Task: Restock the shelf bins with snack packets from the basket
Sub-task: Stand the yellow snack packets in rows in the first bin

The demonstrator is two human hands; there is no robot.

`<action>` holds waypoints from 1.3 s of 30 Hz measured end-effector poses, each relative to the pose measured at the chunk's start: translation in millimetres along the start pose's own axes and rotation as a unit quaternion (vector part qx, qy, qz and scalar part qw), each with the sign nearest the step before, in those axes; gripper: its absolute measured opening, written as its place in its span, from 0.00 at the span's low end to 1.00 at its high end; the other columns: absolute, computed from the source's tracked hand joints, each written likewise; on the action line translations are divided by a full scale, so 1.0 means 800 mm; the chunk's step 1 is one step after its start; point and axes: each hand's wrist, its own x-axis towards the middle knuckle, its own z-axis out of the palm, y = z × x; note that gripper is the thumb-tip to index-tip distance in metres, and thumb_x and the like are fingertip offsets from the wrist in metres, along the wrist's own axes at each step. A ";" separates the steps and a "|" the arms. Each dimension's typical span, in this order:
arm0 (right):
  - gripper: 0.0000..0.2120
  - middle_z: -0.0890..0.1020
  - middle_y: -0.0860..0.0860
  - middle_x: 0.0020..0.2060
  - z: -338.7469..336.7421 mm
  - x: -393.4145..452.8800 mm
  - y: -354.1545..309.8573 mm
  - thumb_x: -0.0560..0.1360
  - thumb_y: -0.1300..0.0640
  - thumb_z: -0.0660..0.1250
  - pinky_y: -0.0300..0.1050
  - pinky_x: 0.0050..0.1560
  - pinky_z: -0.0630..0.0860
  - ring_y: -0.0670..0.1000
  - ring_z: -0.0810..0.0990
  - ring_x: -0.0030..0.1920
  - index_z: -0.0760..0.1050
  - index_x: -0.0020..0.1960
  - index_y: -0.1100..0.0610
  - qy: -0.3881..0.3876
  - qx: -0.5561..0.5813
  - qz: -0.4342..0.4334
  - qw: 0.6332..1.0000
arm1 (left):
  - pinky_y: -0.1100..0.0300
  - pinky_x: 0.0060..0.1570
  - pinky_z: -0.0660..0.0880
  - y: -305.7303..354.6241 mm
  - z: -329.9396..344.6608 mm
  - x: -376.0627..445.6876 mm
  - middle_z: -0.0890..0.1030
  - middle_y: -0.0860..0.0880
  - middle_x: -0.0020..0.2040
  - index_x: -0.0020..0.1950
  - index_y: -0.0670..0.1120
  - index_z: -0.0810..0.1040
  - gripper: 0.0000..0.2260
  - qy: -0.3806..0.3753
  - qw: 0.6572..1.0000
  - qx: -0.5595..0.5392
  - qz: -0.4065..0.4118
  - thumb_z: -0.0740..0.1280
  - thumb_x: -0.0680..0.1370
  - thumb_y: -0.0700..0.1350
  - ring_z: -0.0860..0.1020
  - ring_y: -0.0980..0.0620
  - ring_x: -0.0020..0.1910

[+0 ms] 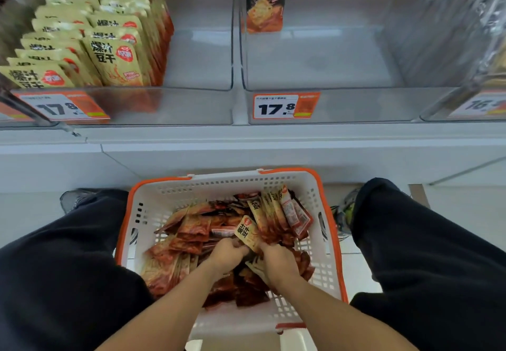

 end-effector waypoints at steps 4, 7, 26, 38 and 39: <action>0.15 0.84 0.53 0.50 -0.003 -0.003 0.003 0.76 0.44 0.63 0.53 0.51 0.79 0.59 0.82 0.51 0.78 0.59 0.50 -0.007 0.017 -0.043 0.999 | 0.64 0.29 0.70 0.009 0.005 0.008 0.82 0.49 0.40 0.46 0.45 0.80 0.06 0.024 0.999 -0.017 -0.031 0.70 0.78 0.48 0.79 0.52 0.36; 0.14 0.85 0.55 0.48 -0.007 -0.011 0.000 0.78 0.47 0.62 0.53 0.49 0.78 0.60 0.81 0.48 0.80 0.56 0.51 -0.008 0.064 -0.077 0.995 | 0.60 0.36 0.74 0.016 0.009 0.011 0.84 0.47 0.43 0.46 0.44 0.81 0.07 0.078 0.997 -0.002 -0.029 0.72 0.77 0.48 0.81 0.48 0.41; 0.10 0.85 0.53 0.43 -0.223 -0.003 -0.015 0.71 0.53 0.77 0.47 0.40 0.82 0.51 0.86 0.39 0.79 0.48 0.54 -0.081 0.174 -0.095 0.977 | 0.60 0.44 0.75 0.111 -0.092 -0.071 0.84 0.52 0.47 0.55 0.52 0.80 0.05 -0.016 0.960 0.160 0.229 0.67 0.81 0.43 0.79 0.55 0.44; 0.18 0.83 0.55 0.51 -0.414 -0.050 -0.186 0.73 0.62 0.76 0.53 0.38 0.84 0.57 0.86 0.41 0.72 0.59 0.58 0.072 0.278 -0.306 0.908 | 0.63 0.43 0.78 0.148 -0.263 -0.212 0.86 0.52 0.46 0.57 0.42 0.80 0.07 0.162 0.897 -0.061 0.406 0.69 0.79 0.40 0.84 0.56 0.43; 0.16 0.83 0.53 0.51 -0.413 -0.050 -0.195 0.73 0.62 0.75 0.51 0.36 0.83 0.57 0.85 0.40 0.73 0.56 0.55 0.105 0.305 -0.328 0.888 | 0.64 0.42 0.77 0.150 -0.277 -0.220 0.86 0.53 0.45 0.55 0.43 0.80 0.06 0.193 0.885 -0.055 0.420 0.69 0.78 0.41 0.84 0.57 0.43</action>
